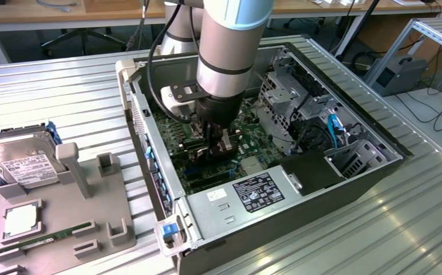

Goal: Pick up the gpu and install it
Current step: 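Insert the gpu into the slot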

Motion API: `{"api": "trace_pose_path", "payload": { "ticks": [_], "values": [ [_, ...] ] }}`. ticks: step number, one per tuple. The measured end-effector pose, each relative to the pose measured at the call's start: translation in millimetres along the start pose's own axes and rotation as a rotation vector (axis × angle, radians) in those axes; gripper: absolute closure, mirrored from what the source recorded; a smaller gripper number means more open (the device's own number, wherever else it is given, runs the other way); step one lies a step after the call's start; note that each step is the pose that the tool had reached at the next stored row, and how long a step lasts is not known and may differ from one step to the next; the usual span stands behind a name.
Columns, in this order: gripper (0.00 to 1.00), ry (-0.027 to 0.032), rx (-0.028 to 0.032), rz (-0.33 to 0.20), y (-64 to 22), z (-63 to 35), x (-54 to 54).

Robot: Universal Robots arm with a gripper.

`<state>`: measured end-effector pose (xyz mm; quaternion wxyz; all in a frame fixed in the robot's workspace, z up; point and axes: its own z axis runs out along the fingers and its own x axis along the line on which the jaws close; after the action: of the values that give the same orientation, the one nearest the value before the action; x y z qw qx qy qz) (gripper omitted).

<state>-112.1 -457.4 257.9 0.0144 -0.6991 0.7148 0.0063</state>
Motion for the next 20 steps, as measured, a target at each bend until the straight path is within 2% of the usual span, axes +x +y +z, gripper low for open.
{"api": "trace_pose_path", "payload": {
  "ticks": [1,2,4,6,7,10,11,12,13,16,19,20],
  "values": [
    [0.73,-0.0007,0.0004,0.001,0.2,0.4,-0.1],
    [0.6,0.0,0.0,0.0,0.0,0.0,0.0],
    [0.48,0.0,0.0,0.0,0.0,0.0,0.0],
    [0.48,0.0003,-0.0002,0.0,0.0,-0.5,0.0],
    [0.48,0.0001,0.0,0.0,0.0,-5.0,-0.1],
    [0.48,0.0004,-0.0001,0.0,-0.3,-27.8,-0.8],
    [0.48,0.0002,0.0,0.0,-0.4,-40.6,-1.2],
    [0.48,0.0003,-0.0001,0.0,-0.5,-47.4,-1.4],
    [0.48,0.0003,0.0,0.0,-0.6,-60.0,-1.8],
    [0.48,0.0002,0.0001,0.0,-0.8,-73.8,-2.2],
    [0.48,0.0002,0.0001,0.0,-1.0,-93.0,-2.7],
    [0.48,0.0003,0.0001,0.0,-1.0,-95.5,-2.8]
  ]
}}
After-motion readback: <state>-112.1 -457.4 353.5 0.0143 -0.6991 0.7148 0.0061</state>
